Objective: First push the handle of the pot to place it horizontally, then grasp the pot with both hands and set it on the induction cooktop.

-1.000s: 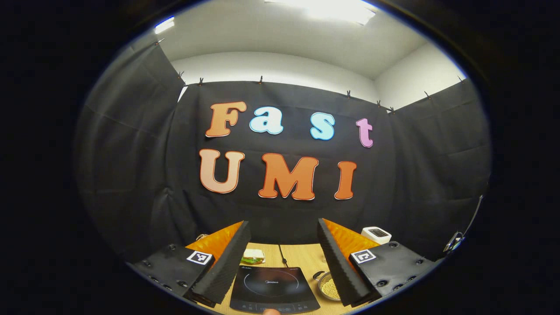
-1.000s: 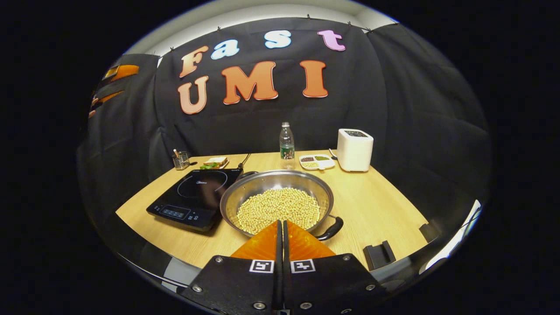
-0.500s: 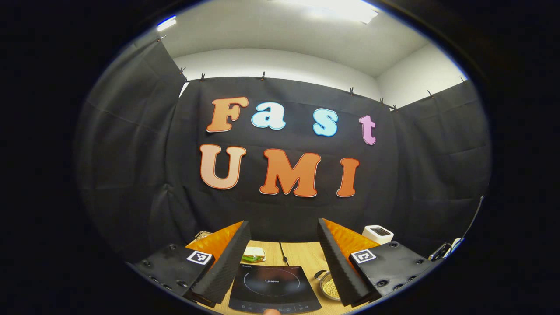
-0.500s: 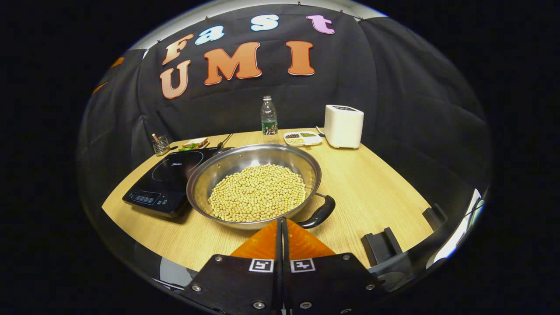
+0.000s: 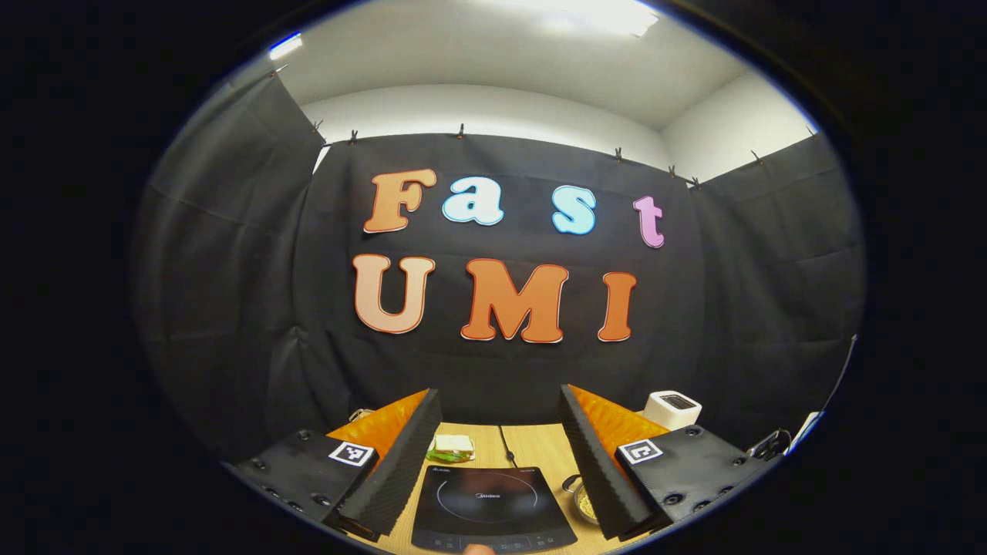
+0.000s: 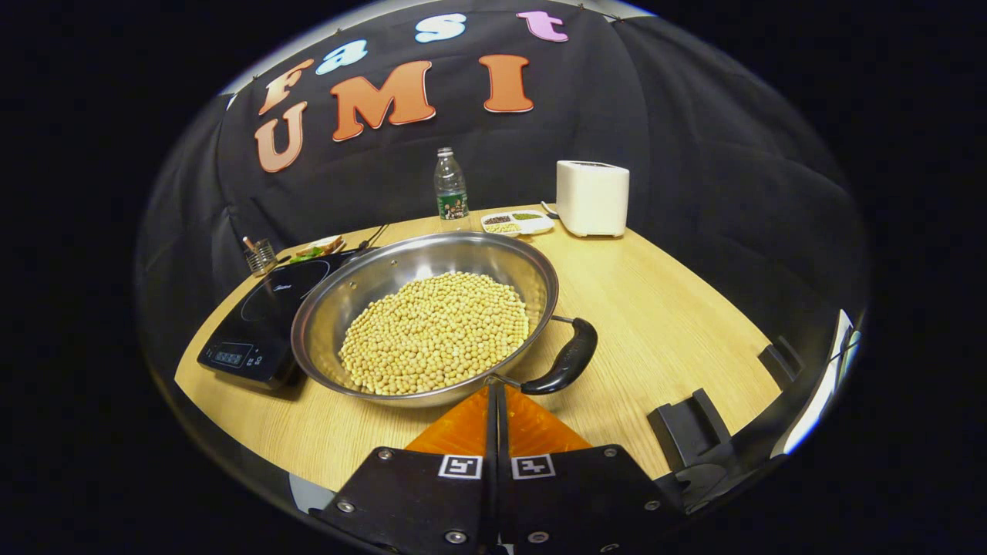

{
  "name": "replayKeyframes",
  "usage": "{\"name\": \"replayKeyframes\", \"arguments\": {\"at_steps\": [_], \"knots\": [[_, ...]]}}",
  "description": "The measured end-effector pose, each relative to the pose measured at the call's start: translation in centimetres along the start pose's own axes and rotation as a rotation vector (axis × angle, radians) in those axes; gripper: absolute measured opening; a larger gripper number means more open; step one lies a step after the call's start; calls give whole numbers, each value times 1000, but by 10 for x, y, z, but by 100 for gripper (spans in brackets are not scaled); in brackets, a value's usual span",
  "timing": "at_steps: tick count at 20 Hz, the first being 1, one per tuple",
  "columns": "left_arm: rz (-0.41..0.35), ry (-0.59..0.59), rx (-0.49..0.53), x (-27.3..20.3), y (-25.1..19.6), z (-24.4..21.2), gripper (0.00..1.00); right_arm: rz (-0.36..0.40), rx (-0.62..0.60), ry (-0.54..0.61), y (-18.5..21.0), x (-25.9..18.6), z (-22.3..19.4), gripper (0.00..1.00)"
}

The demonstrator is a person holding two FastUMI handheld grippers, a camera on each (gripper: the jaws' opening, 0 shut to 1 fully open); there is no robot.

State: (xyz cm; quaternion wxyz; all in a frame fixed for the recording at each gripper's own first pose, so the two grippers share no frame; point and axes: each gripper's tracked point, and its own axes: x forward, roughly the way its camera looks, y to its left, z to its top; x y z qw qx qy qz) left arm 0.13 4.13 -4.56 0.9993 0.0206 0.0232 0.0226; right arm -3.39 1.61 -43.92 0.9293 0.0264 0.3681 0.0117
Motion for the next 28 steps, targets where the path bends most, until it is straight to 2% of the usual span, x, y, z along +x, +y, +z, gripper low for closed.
{"name": "replayKeyframes", "arguments": {"at_steps": [3,6,18,28], "knots": [[-2,8,-11,4,-1,-4,99,-58,4,8,-19,11,-1,0],[4,16,-13,10,2,-7,99,-27,68,28,-17,14,-1,0],[6,26,-11,23,2,-12,97,-44,146,53,-30,28,9,0],[25,37,-17,34,9,-17,99,-49,219,81,-42,37,17,0]]}}
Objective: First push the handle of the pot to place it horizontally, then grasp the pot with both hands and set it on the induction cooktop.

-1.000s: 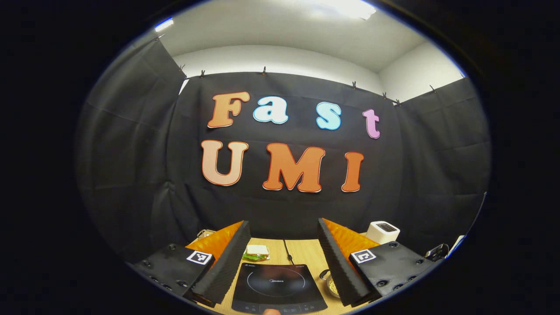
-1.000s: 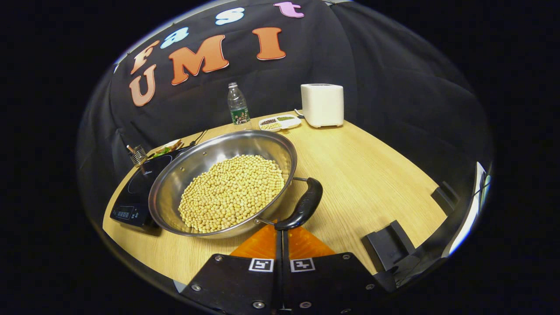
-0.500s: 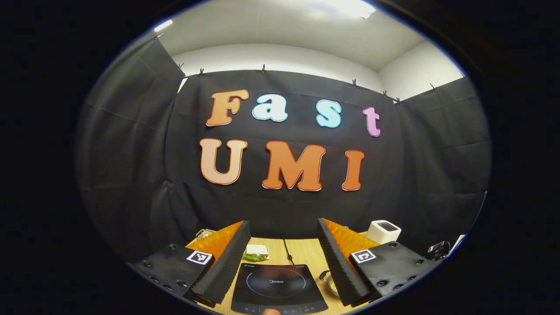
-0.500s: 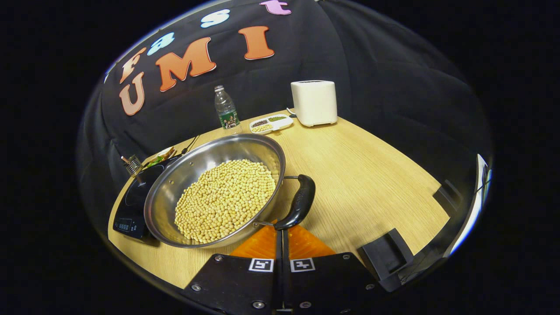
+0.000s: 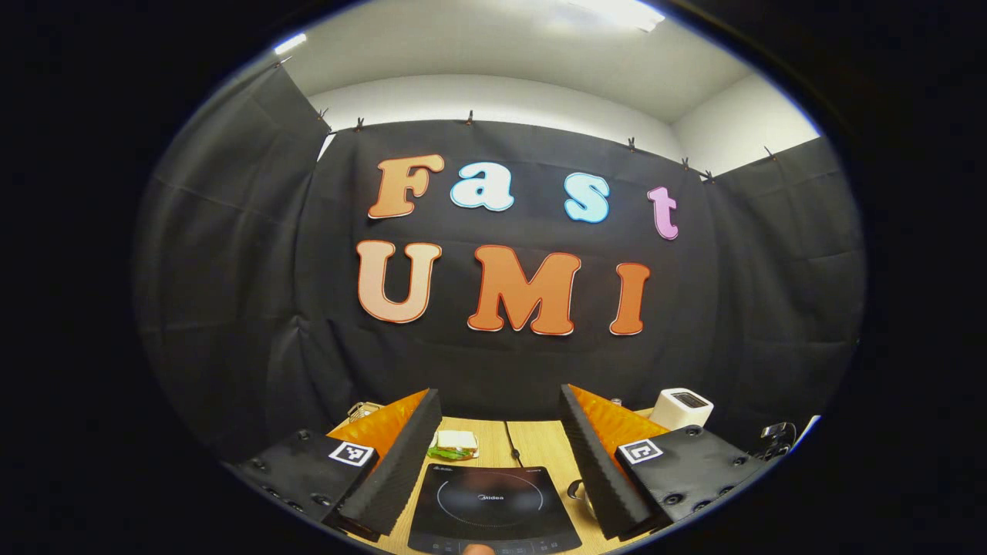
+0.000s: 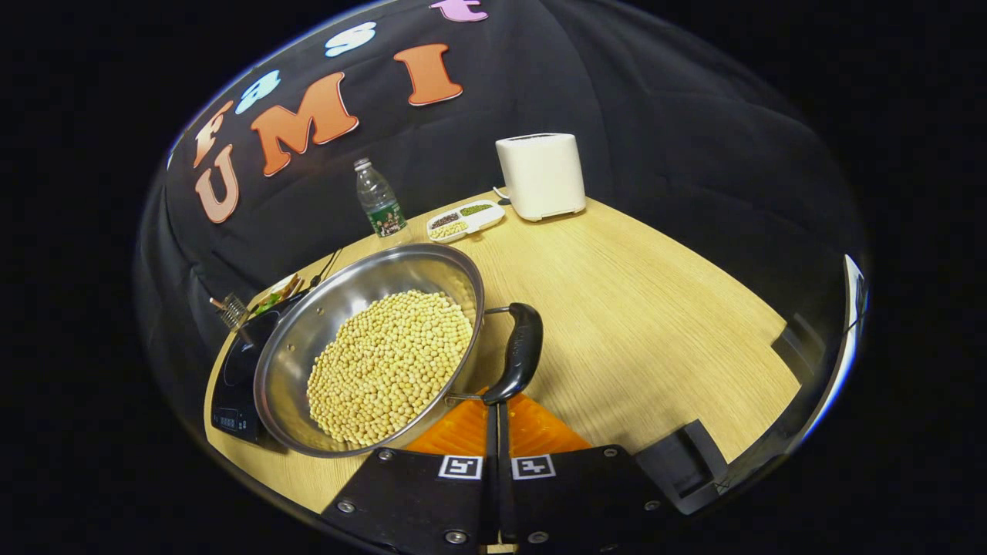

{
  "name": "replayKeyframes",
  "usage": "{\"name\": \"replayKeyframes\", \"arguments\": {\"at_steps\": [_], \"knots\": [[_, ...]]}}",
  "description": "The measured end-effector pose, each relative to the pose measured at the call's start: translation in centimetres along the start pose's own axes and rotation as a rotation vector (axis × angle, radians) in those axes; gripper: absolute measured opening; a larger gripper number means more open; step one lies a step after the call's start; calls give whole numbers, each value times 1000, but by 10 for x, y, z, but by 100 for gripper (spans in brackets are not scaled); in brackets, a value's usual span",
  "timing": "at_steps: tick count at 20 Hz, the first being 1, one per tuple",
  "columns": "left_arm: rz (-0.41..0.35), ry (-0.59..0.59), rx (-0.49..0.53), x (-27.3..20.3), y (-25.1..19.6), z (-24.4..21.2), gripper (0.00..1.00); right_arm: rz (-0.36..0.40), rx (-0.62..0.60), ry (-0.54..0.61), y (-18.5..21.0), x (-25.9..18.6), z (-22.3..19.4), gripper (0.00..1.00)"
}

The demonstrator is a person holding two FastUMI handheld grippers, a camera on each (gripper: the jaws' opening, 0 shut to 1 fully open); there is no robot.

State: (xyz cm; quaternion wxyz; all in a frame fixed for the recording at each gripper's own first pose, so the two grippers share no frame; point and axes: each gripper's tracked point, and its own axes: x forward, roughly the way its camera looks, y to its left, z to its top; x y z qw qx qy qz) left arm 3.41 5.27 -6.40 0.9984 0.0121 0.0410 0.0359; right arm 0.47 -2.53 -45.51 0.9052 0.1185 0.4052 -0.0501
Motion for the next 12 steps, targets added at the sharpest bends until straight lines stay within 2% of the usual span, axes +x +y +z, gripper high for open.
{"name": "replayKeyframes", "arguments": {"at_steps": [12], "knots": [[13,8,4,5,4,-4,97,-36,10,17,-11,10,17,0]]}}
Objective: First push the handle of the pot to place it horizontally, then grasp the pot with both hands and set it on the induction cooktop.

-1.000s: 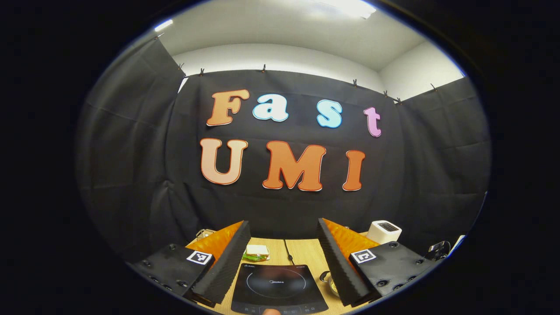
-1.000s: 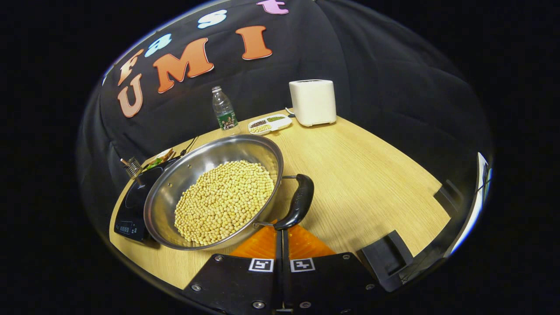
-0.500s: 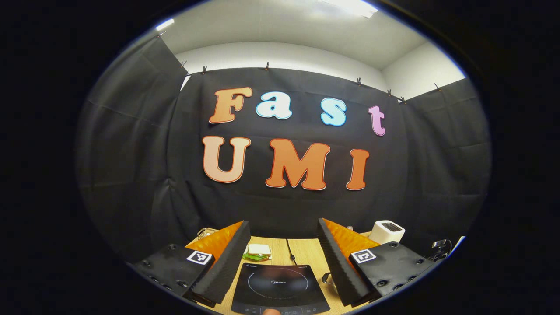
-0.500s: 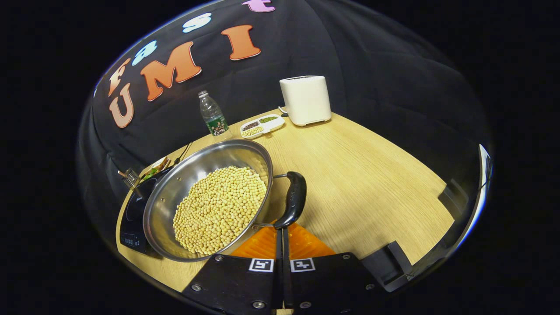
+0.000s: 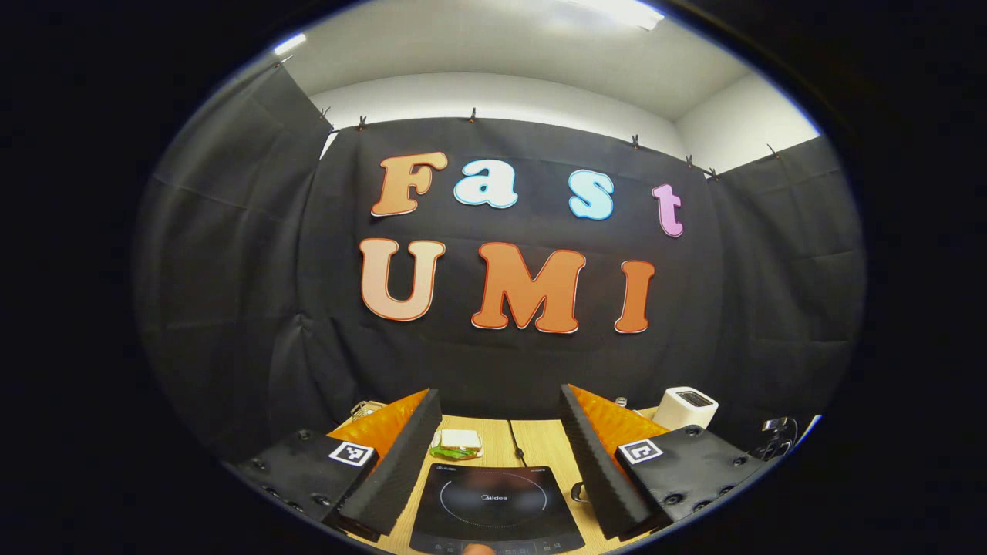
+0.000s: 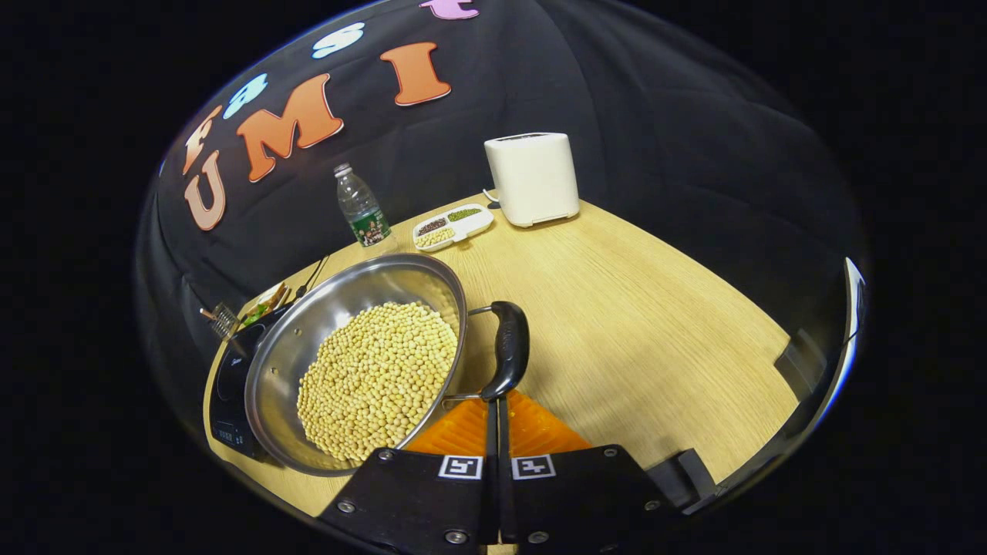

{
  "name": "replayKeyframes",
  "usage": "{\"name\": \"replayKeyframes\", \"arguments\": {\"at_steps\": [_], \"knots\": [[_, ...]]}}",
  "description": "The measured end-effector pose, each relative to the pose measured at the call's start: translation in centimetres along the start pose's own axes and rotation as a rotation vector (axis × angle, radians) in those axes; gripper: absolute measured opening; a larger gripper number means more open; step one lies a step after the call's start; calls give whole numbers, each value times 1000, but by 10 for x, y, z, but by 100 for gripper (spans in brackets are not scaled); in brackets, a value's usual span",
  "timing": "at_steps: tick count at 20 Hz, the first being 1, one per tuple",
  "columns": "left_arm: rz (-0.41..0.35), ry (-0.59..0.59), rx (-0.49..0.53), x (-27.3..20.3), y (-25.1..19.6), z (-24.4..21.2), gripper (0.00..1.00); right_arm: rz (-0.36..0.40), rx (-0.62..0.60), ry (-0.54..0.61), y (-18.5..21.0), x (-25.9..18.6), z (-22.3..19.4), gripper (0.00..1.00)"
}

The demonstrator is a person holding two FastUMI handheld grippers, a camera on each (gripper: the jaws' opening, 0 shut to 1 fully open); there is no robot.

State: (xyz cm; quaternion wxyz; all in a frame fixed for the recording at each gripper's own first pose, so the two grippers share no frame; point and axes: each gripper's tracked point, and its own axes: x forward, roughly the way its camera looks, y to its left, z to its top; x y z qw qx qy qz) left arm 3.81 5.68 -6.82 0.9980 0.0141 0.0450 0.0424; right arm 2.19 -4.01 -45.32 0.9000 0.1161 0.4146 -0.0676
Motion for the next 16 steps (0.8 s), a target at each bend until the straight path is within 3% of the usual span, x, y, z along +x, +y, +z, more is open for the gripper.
{"name": "replayKeyframes", "arguments": {"at_steps": [16], "knots": [[4,10,-2,4,-3,-1,97,-12,-6,23,-6,22,22,0]]}}
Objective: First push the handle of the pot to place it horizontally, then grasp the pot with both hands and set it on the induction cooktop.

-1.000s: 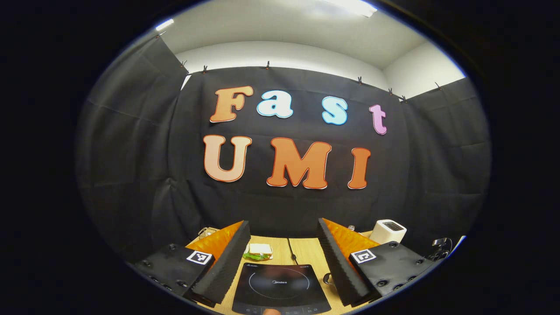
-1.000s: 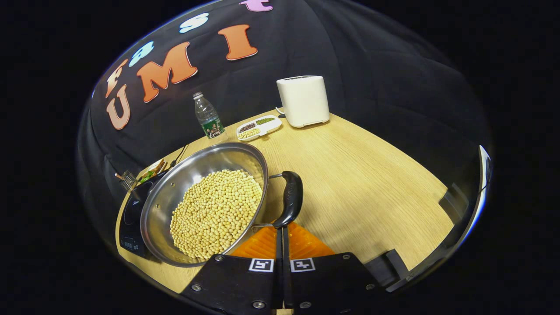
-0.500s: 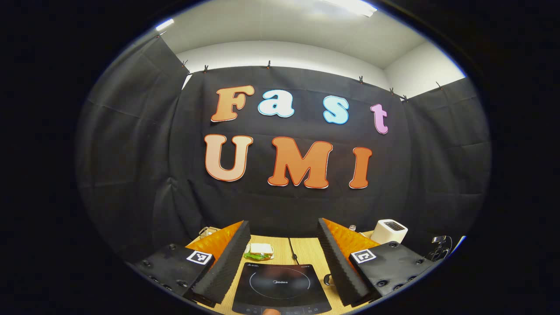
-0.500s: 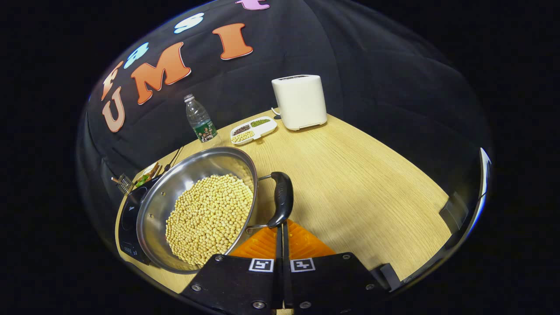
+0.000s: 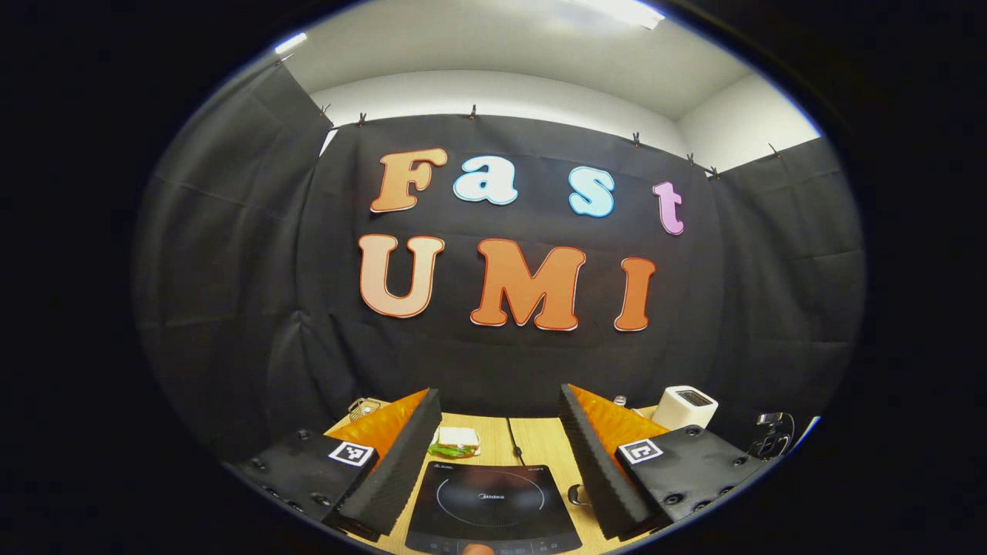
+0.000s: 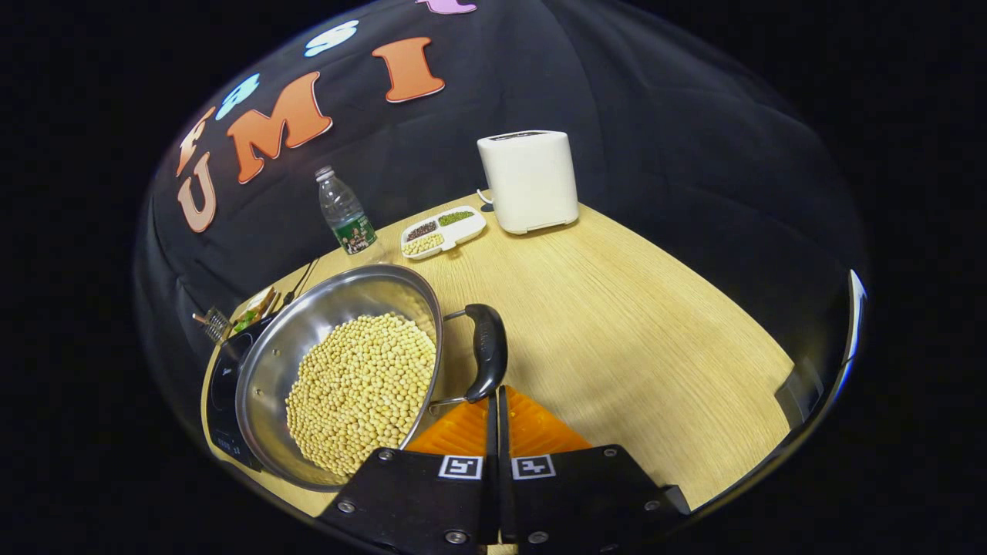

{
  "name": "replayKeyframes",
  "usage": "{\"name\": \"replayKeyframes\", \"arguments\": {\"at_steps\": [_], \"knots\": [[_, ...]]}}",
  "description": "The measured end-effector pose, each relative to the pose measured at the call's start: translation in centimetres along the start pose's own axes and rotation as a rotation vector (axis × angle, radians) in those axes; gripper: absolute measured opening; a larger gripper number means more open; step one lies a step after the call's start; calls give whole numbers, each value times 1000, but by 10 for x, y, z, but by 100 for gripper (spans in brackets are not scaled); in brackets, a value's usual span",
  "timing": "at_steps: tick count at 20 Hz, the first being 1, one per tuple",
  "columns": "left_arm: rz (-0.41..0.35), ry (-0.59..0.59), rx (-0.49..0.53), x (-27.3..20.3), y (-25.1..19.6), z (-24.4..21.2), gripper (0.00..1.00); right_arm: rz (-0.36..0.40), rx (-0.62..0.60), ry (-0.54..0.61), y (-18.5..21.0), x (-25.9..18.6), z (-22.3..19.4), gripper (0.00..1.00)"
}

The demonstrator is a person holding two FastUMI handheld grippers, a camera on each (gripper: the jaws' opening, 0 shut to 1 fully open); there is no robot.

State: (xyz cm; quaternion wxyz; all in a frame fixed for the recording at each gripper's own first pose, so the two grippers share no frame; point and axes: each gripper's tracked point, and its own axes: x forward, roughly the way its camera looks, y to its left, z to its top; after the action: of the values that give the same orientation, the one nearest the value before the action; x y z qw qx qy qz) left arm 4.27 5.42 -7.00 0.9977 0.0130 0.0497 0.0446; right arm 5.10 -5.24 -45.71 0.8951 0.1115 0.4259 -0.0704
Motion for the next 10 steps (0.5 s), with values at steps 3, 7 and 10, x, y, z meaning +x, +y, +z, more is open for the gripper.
{"name": "replayKeyframes", "arguments": {"at_steps": [3,7,10], "knots": [[-3,1,0,1,-2,-1,97,-2,2,5,-3,4,4,0],[-3,2,-6,3,-2,-3,97,0,0,21,-1,11,6,0],[-1,7,-8,7,-4,-4,97,-4,-2,22,-4,12,8,0]]}}
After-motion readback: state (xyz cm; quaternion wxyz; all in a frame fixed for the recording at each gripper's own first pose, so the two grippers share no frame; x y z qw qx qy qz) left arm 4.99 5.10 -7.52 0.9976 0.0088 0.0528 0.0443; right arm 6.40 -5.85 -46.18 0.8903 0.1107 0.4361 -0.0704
